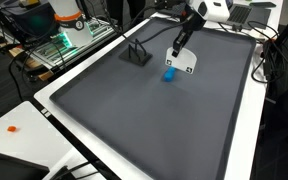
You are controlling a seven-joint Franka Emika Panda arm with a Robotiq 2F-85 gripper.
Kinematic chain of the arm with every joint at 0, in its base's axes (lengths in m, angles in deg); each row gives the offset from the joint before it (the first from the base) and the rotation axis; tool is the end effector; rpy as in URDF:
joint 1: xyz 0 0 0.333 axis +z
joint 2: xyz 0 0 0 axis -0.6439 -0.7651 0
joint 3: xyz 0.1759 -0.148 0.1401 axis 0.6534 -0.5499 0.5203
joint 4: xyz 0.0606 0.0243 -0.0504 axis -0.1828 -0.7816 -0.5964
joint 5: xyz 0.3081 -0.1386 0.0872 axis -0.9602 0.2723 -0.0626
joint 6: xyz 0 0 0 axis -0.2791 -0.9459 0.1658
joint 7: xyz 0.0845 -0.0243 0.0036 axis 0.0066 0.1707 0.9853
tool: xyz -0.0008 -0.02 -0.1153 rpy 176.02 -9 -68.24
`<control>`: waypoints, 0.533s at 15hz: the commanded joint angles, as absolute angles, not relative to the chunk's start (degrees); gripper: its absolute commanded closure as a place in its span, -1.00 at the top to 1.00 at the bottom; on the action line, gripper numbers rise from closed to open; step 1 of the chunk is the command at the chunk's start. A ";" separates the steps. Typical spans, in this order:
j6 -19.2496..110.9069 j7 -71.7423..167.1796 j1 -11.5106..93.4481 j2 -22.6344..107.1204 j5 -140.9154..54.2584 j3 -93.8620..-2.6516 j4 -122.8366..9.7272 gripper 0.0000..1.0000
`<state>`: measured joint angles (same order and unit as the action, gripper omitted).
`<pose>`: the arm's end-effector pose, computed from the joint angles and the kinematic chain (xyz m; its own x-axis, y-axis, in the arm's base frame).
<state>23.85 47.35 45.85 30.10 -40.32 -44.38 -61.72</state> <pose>0.5795 0.0500 0.2622 0.9723 0.0501 -0.2285 0.0756 -0.9917 0.1043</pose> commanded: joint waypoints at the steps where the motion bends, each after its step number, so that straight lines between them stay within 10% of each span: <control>1: 25.77 48.71 45.46 29.10 -38.32 -44.53 -62.07 -0.98; 8: 25.76 49.29 45.45 28.17 -37.25 -44.84 -62.34 -0.98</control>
